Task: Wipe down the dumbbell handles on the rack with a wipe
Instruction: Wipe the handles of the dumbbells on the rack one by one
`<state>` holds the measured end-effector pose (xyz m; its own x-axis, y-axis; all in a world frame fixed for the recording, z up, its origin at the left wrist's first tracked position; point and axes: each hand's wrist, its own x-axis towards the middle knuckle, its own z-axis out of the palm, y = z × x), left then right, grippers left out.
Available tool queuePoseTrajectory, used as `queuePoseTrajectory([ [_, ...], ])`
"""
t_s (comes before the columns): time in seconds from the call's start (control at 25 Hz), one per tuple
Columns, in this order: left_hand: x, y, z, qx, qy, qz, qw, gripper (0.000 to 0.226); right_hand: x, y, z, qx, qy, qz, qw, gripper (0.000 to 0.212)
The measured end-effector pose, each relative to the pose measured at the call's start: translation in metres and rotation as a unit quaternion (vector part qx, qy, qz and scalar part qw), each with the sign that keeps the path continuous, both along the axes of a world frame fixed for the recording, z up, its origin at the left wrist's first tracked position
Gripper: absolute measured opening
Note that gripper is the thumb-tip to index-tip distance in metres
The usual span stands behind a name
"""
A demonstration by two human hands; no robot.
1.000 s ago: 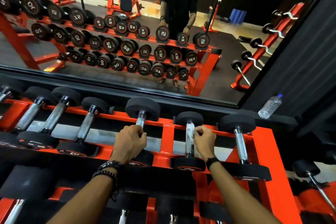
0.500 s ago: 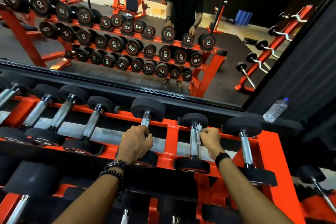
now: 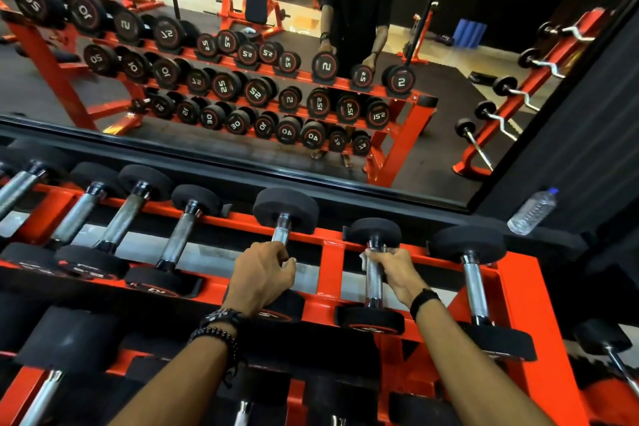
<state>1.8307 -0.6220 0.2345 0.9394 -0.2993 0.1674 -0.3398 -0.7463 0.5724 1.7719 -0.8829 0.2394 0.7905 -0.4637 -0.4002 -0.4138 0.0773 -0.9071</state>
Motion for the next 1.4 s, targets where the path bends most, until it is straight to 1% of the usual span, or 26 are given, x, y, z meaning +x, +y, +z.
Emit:
queuePoseTrajectory([
  [0.04, 0.0, 0.0, 0.0, -0.002, -0.003, 0.0, 1.0, 0.02, -0.009, 0.002, -0.005, -0.011, 0.019, 0.01, 1.0, 0.028],
  [0.12, -0.002, -0.001, 0.002, -0.002, -0.005, 0.004, 1.0, 0.02, -0.028, 0.002, -0.015, -0.026, 0.078, 0.073, 0.994, 0.04],
  [0.16, -0.001, -0.002, 0.003, 0.001, -0.003, 0.004, 1.0, 0.021, -0.03, 0.0, -0.016, -0.018, 0.095, 0.095, 0.991, 0.042],
  [0.2, 0.0, -0.002, 0.002, 0.0, 0.002, 0.002, 1.0, 0.021, -0.027, -0.003, -0.014, -0.005, 0.104, 0.091, 0.99, 0.046],
  [0.24, 0.0, -0.002, 0.002, -0.002, 0.008, -0.003, 1.0, 0.021, -0.019, -0.005, -0.008, 0.017, 0.097, 0.079, 0.992, 0.055],
  [0.28, 0.0, -0.002, 0.001, -0.005, 0.012, -0.007, 1.0, 0.02, -0.006, -0.01, -0.007, 0.05, 0.086, 0.057, 0.993, 0.063],
  [0.32, -0.001, -0.001, 0.001, -0.006, 0.013, -0.008, 1.0, 0.02, 0.005, -0.01, -0.003, 0.096, 0.067, 0.041, 0.992, 0.064],
  [0.36, -0.001, -0.001, 0.002, -0.006, 0.012, -0.007, 1.0, 0.02, 0.014, -0.01, -0.002, 0.132, 0.036, 0.025, 0.99, 0.058],
  [0.4, -0.003, -0.001, 0.002, -0.007, 0.01, -0.004, 1.0, 0.019, 0.018, -0.008, -0.001, 0.152, 0.024, 0.014, 0.988, 0.049],
  [0.48, -0.002, 0.0, 0.003, -0.012, 0.003, -0.001, 1.0, 0.02, 0.01, 0.004, 0.001, 0.165, 0.04, 0.02, 0.985, 0.03],
  [0.52, -0.001, 0.0, 0.002, -0.016, 0.002, -0.001, 1.0, 0.02, 0.003, 0.004, -0.005, 0.162, 0.048, 0.033, 0.985, 0.026],
  [0.6, 0.0, 0.0, 0.002, -0.011, 0.003, -0.004, 1.0, 0.019, -0.01, 0.008, -0.01, 0.154, 0.073, 0.057, 0.984, 0.027],
  [0.64, 0.0, 0.0, 0.003, -0.006, 0.005, -0.007, 1.0, 0.019, -0.007, 0.008, -0.011, 0.153, 0.078, 0.047, 0.984, 0.027],
  [0.72, 0.0, 0.0, 0.002, -0.017, 0.011, -0.014, 1.0, 0.017, 0.009, 0.008, -0.009, 0.166, 0.057, -0.002, 0.984, 0.024],
  [0.76, -0.001, 0.0, 0.003, -0.024, 0.013, -0.012, 1.0, 0.017, 0.019, 0.007, -0.008, 0.147, 0.048, -0.019, 0.988, 0.021],
  [0.8, -0.002, 0.001, 0.005, -0.027, 0.013, -0.008, 1.0, 0.016, 0.027, 0.007, -0.008, 0.105, 0.045, -0.019, 0.993, 0.021],
  [0.88, -0.001, 0.003, 0.002, -0.032, 0.005, -0.009, 0.999, 0.016, 0.023, 0.005, -0.011, 0.009, 0.074, 0.008, 0.997, 0.035],
  [0.92, 0.0, 0.003, 0.001, -0.034, 0.001, -0.01, 0.999, 0.016, 0.012, 0.004, -0.013, -0.043, 0.101, 0.033, 0.993, 0.042],
  [1.0, 0.0, 0.002, 0.001, -0.031, -0.005, -0.008, 0.999, 0.016, -0.018, 0.0, -0.017, -0.166, 0.141, 0.089, 0.972, 0.047],
  [1.04, -0.001, 0.002, 0.002, -0.032, -0.005, -0.007, 0.999, 0.016, -0.031, 0.0, -0.016, -0.227, 0.14, 0.097, 0.959, 0.048],
  [1.12, -0.001, 0.0, 0.004, -0.037, -0.004, -0.004, 0.999, 0.017, -0.038, -0.003, -0.012, -0.307, 0.065, 0.053, 0.948, 0.041],
  [1.16, -0.002, -0.001, 0.004, -0.04, -0.006, 0.001, 0.999, 0.017, -0.033, -0.004, -0.007, -0.315, 0.014, 0.02, 0.949, 0.034],
  [1.24, -0.007, 0.0, 0.006, -0.053, -0.015, 0.013, 0.998, 0.019, -0.015, -0.01, 0.0, -0.266, -0.05, -0.044, 0.962, 0.026],
  [1.32, -0.009, 0.001, 0.008, -0.059, -0.02, 0.014, 0.998, 0.02, -0.003, -0.011, -0.001, -0.201, -0.064, -0.082, 0.974, 0.019],
  [1.36, -0.008, 0.001, 0.008, -0.055, -0.019, 0.01, 0.998, 0.02, -0.004, -0.009, -0.004, -0.197, -0.061, -0.087, 0.975, 0.017],
  [1.4, -0.008, 0.001, 0.008, -0.053, -0.02, 0.007, 0.998, 0.021, -0.01, -0.007, -0.009, -0.219, -0.058, -0.088, 0.97, 0.019],
])
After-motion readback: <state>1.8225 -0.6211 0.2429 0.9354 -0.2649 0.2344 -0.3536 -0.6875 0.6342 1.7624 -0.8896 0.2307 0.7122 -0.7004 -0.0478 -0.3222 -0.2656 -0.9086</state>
